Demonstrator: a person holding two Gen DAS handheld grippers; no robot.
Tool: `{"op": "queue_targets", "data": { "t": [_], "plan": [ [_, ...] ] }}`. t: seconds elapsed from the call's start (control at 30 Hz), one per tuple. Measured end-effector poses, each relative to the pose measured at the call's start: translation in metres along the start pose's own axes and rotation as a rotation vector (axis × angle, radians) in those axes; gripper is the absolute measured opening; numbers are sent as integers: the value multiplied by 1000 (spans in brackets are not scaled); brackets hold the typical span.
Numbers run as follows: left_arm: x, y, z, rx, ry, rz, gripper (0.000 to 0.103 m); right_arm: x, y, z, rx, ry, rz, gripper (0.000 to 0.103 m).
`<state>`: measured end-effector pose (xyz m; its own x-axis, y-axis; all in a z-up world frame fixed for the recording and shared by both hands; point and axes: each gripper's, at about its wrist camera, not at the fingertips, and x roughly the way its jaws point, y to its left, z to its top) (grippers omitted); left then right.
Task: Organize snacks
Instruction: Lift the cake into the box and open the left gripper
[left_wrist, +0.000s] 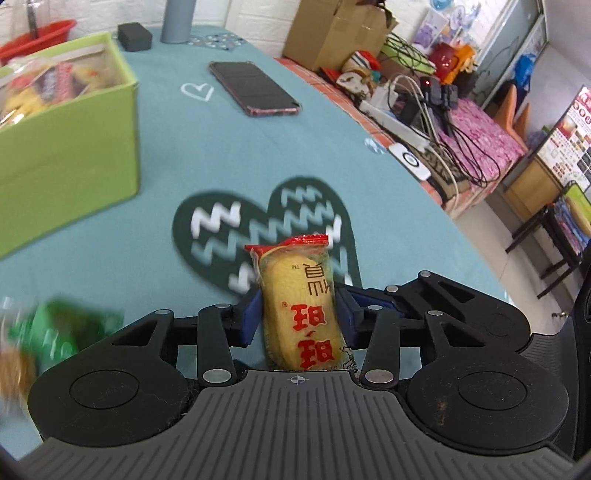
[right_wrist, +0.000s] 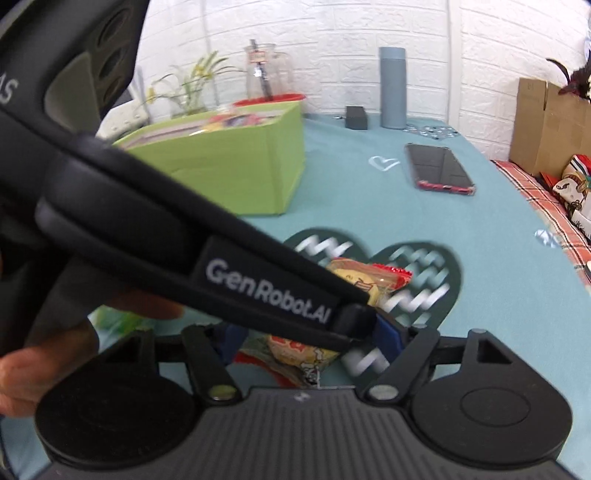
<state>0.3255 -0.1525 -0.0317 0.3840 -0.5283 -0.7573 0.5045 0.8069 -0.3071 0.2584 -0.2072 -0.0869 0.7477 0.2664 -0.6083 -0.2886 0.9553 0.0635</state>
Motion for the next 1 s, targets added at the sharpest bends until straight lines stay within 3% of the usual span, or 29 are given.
{"op": "queue_targets", "data": {
  "t": [0.2,0.3,0.37,0.4,0.47,0.5,0.53,0.6,0.63,0.7,0.83,1.0],
  "plan": [
    [-39,0,-54,-5,-49,11,27,-25,42,-28,-3,-38,6,94],
    [-49,2,-54,-10,-67,7,36,-30,41,-27,31,-34,-25,94],
    [-59,2,-53,2,-104,1,53,-37,39,-28,61,-38,-36,93],
    [-60,1,-51,16,-112,-6,56,-39,39,-28,71,-42,-46,92],
    [-56,-2,-48,40,-95,-12,53,-40,42,-30,72,-44,-57,76],
    [-50,-2,-46,49,-72,-16,50,-38,43,-30,62,-45,-57,76],
    [-41,-2,-46,55,-33,-17,44,-39,46,-32,44,-48,-72,69],
    [-40,5,-46,23,-30,-74,24,-40,45,-30,39,-45,-100,61],
    [-41,9,-46,2,-24,-75,22,-42,41,-28,62,-45,-78,57],
    [-46,14,-42,-23,-39,-95,21,-44,33,-21,76,-57,-65,56],
    [-70,23,-22,-63,-114,-105,19,-51,46,15,-17,-129,-82,56],
    [-105,66,16,-141,-236,-43,18,-26,64,75,-120,-191,-20,56]
  ]
}}
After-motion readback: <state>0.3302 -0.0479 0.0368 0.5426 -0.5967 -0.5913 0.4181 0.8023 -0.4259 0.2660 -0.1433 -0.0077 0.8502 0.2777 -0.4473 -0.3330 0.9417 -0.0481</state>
